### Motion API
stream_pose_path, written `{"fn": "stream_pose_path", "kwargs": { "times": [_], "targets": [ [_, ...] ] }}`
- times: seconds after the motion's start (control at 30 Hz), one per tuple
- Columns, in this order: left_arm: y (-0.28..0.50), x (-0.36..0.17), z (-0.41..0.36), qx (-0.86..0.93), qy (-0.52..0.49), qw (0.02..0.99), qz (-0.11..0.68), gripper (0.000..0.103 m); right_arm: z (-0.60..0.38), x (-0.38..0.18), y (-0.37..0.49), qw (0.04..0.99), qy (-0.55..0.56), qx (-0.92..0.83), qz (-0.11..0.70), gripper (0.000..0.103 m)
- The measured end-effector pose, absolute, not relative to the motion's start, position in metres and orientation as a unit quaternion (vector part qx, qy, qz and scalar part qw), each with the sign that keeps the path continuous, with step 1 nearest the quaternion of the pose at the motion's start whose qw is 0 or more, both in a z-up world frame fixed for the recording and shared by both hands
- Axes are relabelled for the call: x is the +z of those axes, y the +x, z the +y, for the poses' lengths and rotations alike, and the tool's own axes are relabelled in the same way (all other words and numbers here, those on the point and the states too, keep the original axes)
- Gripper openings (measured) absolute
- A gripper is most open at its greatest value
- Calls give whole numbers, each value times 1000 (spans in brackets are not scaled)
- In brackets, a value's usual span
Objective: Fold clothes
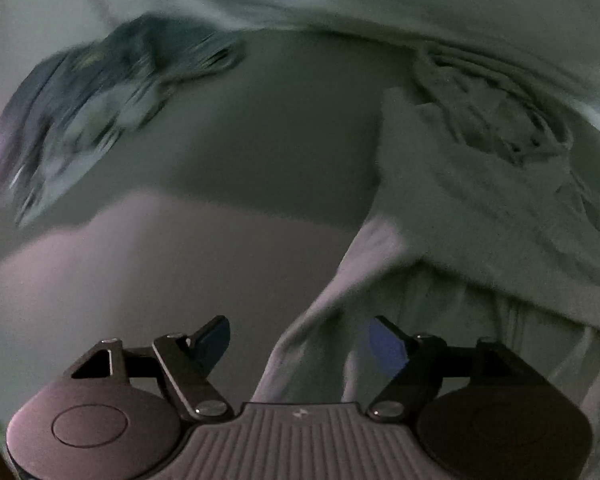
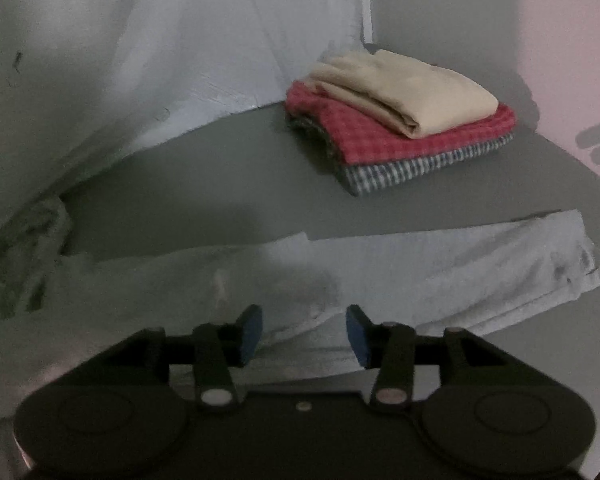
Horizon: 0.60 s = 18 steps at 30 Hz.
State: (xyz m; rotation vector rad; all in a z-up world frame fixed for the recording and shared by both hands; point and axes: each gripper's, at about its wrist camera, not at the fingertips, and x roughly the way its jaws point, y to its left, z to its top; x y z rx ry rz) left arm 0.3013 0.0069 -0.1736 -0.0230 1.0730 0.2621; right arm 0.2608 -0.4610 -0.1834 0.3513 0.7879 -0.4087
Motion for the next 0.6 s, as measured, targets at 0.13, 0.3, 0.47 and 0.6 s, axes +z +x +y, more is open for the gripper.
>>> {"fn": "stream_pose_path", "kwargs": {
  "times": [0.13, 0.3, 0.47, 0.6],
  "targets": [
    [348, -190, -7, 62, 30, 851, 520, 80, -459, -194, 278, 877, 153, -231, 394, 54],
    [353, -195, -14, 8, 83, 862, 500, 80, -453, -199, 278, 867, 134, -248, 410, 61],
    [321, -205, -10, -18, 130, 870, 476, 83, -437, -201, 278, 864, 113, -248, 423, 61],
    [314, -215, -11, 21, 145, 885, 442, 83, -404, -203, 289, 875, 49, -208, 435, 63]
  ]
}}
